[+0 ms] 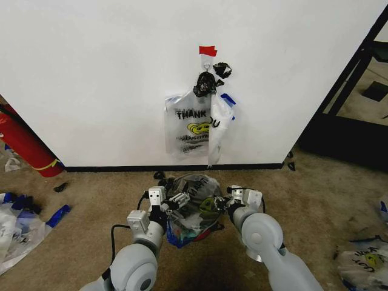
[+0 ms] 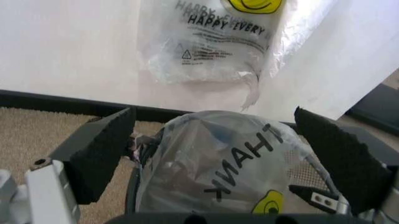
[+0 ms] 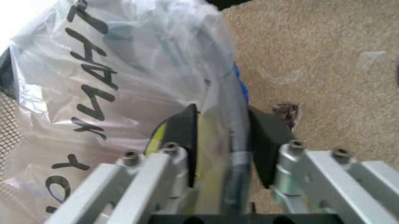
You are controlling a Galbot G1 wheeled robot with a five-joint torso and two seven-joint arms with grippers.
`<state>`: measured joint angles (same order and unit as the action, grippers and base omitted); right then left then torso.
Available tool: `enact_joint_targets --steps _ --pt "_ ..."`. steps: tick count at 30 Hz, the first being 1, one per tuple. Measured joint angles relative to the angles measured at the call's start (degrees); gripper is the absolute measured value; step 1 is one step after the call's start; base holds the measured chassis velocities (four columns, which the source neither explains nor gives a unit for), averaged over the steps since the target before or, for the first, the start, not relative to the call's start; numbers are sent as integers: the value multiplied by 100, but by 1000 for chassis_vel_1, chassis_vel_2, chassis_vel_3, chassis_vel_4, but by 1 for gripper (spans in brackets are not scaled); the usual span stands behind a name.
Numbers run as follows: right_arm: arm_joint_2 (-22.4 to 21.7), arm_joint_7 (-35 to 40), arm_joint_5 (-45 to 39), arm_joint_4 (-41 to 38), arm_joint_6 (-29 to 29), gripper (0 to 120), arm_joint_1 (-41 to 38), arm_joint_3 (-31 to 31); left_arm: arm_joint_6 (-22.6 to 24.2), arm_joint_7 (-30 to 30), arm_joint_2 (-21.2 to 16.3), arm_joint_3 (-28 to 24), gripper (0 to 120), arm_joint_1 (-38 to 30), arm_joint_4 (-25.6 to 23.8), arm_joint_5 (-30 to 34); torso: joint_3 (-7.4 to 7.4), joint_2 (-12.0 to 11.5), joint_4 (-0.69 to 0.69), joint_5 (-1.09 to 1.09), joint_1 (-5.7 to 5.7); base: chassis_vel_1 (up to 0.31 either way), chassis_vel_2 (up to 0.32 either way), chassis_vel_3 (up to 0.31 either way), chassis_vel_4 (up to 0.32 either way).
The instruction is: Pick up the garbage bag from the wall and place it over the trash bin.
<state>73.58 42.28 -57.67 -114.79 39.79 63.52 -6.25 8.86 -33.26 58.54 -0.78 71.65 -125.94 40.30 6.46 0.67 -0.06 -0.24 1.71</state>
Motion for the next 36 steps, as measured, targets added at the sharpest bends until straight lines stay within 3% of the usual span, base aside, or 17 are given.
enact_joint_targets --steps 6,15,22,27,32,36 --pt "12 229 -172 37 131 1 -60 47 18 -54 69 8 100 9 -10 77 0 0 -1 0 0 0 0 0 0" --pt "-29 29 -153 -33 -19 1 86 -73 54 -88 60 5 100 1 -40 168 0 0 0 1 0 0 0 0 0" --pt "-68 -1051 5 -372 -600 1 587 -479 110 -88 -38 5 100 -107 -113 314 0 0 0 1 0 0 0 0 0" --pt "-118 -1304 40 -462 -786 1 745 -555 135 -108 -92 82 100 -64 -239 326 0 0 0 1 -1 0 0 0 0" --pt "-142 -1339 162 -470 -828 1 824 -526 207 -110 -239 156 100 -143 -332 322 0 0 0 1 -1 0 0 0 0" --pt "-134 -1339 235 -469 -844 1 876 -500 387 32 -578 189 100 -245 -381 266 0 0 -1 1 -1 0 0 0 0"
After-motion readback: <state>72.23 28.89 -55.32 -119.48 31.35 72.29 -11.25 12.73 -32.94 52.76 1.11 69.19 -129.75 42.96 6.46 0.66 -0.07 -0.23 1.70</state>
